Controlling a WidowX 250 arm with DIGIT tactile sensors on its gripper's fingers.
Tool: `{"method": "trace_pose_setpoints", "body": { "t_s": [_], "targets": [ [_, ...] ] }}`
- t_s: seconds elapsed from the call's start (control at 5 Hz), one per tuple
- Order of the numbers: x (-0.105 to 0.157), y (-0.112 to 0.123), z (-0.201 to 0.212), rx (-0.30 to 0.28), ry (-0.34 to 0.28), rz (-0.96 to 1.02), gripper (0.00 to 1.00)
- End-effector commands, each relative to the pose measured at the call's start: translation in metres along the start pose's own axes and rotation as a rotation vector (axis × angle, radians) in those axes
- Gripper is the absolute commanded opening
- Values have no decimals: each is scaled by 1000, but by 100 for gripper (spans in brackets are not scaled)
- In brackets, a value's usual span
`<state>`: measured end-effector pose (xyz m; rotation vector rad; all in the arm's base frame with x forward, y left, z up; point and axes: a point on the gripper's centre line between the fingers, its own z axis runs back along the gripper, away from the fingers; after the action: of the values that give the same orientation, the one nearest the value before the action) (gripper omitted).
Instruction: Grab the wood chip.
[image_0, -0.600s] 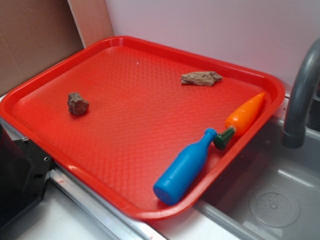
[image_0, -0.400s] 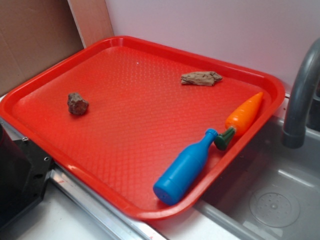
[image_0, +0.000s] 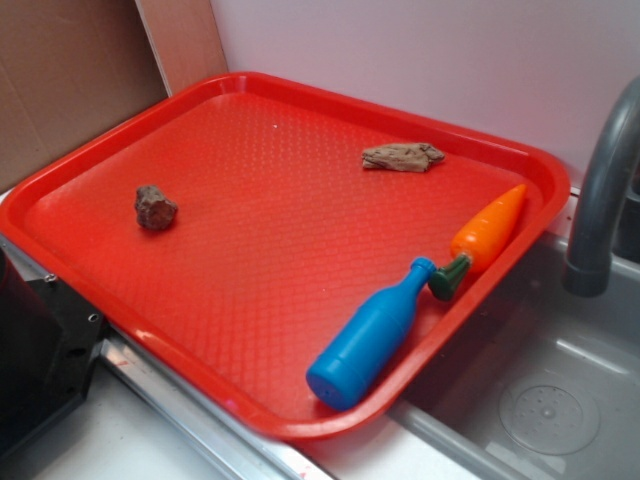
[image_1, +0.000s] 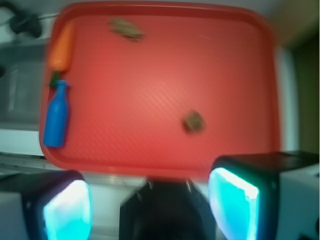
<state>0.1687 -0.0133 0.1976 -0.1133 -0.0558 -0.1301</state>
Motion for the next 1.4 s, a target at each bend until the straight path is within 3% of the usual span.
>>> {"method": "trace_pose_setpoints", "body": {
  "t_s": [0.0,0.2,0.4,0.6,1.0,1.2],
  "targets": [
    [99,0,-61,75,-59,-230,100],
    [147,2,-95,76,-55,-309,100],
    [196,-13,-130,142,-77,-444,100],
    [223,-21,-168,166,-95,-561,100],
    [174,-31,-171,15,-79,-619,100],
    [151,-38,-137,42,-142,-584,100]
  ]
}}
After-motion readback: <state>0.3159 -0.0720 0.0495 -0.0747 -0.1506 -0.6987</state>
